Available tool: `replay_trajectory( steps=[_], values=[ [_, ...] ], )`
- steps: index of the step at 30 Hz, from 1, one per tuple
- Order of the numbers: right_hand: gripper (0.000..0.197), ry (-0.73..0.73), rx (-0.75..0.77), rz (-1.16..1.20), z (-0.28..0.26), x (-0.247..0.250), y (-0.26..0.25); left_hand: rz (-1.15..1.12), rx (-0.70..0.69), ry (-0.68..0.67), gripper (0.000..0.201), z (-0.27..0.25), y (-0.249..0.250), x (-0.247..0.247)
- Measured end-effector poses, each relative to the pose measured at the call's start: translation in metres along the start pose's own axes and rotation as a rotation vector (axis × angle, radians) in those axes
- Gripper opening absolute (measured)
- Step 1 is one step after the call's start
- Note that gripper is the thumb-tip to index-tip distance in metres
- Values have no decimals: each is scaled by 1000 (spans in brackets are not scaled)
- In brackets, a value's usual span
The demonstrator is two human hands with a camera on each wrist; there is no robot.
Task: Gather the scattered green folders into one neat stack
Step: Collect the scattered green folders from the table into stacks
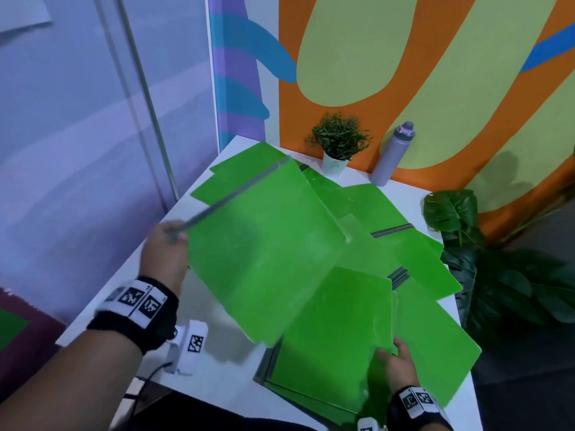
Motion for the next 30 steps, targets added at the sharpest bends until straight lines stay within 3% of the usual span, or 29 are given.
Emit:
replay_trajectory(
  steps=[3, 5, 9, 12, 16, 19, 21, 23, 26, 30],
  values=[
    [60, -31, 38, 17, -4, -9, 1, 155, 195, -325, 37, -7, -62, -36],
    [62, -53, 44, 21, -4, -16, 4, 289, 242, -469, 45, -14, -103, -52],
    [70, -91, -14, 64, -6, -35, 14, 673, 113, -738, 46, -38, -151, -79],
    [74, -125, -12, 88, -9, -46, 11, 598, 159, -867, 50, -53, -157, -85],
    [73, -143, 66, 131, -4, -46, -17, 490, 224, -804, 66, -36, -142, -83],
    [77, -233, 151, 218, 0, -54, -43, 340, 319, -790, 67, -30, -117, -73],
    [78, -283, 200, 244, 2, -65, -61, 176, 377, -804, 85, -29, -102, -67],
    [76, -326, 236, 226, 5, -78, -79, 63, 321, -759, 100, -23, -90, -63],
    [63, -347, 292, 108, 18, -98, -103, 32, 221, -602, 39, -11, -73, -59],
    [52, -240, 361, -214, 66, -115, -120, 60, 101, -460, 26, 10, -52, -52]
  ],
)
Point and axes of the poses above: each hand's wrist, its own z-axis towards the middle knuckle, its own x-axis out of the back of the hand, y = z × x, the point moved 3 cm from there along z, towards the middle knuckle, and after that the axes turned 7 degrees about x, right-handed, at the moved point
